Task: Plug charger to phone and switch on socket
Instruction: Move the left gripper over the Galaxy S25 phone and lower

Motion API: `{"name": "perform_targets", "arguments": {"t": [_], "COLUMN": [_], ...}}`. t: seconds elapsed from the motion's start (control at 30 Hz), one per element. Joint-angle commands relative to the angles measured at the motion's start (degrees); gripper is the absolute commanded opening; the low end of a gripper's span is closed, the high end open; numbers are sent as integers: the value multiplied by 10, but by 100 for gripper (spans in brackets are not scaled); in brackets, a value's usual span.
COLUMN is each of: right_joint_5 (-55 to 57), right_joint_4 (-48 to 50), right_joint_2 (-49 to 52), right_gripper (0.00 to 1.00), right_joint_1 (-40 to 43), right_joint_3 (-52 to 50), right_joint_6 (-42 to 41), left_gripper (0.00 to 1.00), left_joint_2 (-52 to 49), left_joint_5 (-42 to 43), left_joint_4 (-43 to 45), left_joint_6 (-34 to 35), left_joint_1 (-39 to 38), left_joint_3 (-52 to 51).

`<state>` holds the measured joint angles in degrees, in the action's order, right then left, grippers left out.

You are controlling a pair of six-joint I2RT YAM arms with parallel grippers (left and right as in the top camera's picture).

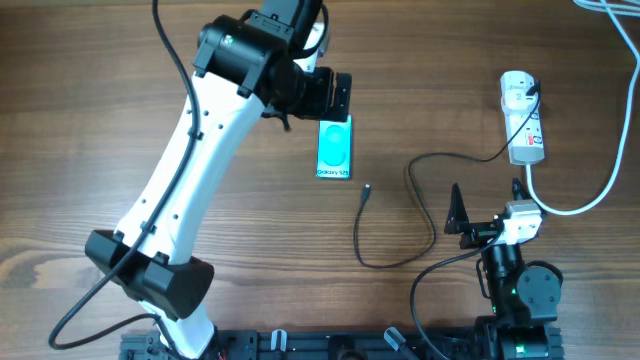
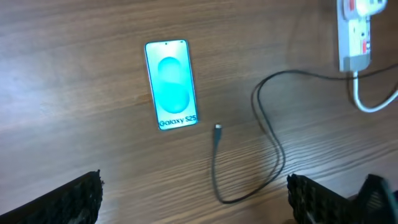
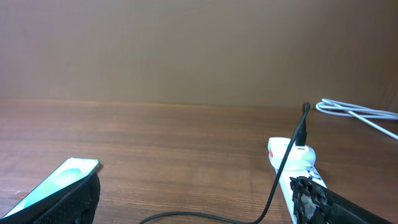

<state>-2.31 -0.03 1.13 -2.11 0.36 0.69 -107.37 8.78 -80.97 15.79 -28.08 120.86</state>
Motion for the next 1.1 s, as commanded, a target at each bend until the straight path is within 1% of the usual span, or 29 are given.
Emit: {"name": "perform_targets", "arguments": {"t": [0.0, 0.07, 0.17, 0.3, 0.47, 0.57, 0.7, 0.83, 0.87, 0.9, 0.93, 0.97, 1.07], "right_joint_5": [4, 4, 4, 4, 4, 4, 4, 4, 4, 4, 4, 4, 4], "right_joint_4": [2, 2, 2, 2, 2, 2, 2, 2, 2, 2, 2, 2, 2], "right_joint_2": [-3, -3, -3, -3, -3, -3, -3, -3, -3, -3, -3, -3, -3], "right_gripper": [99, 100, 100, 100, 100, 100, 100, 100, 100, 100, 100, 100, 100], "right_joint_1": [-3, -3, -3, -3, -3, -3, -3, -3, -3, -3, -3, -3, -3], "right_joint_3": [-1, -1, -1, -1, -1, -1, -1, -1, -1, -1, -1, -1, -1], "right_joint_6": [-7, -7, -7, -7, -7, -7, -7, -7, -7, -7, -7, -7, -7], "left_gripper": [100, 100, 100, 100, 100, 100, 100, 99, 96, 99, 99, 99, 100], "left_joint_2": [-29, -57, -94, -97, -100, -101, -105, -136, -138, -141, -141, -141, -153], "left_joint_5": [-44, -44, -44, -42, -48, -105, -110, -109, -90, -62, -65, -70, -110], "left_joint_4": [-5, -1, 29, 50, 117, 144, 185, 182, 168, 126, 99, 90, 108], "left_joint_6": [89, 89, 89, 89, 89, 105, 106, 132, 132, 135, 134, 134, 134], "left_joint_1": [-20, -36, -49, -49, -49, -49, -49, -49, -49, -48, -48, -48, -48], "left_joint_3": [12, 12, 12, 12, -40, -81, -154, -162, -154, -123, -98, -83, -76]}}
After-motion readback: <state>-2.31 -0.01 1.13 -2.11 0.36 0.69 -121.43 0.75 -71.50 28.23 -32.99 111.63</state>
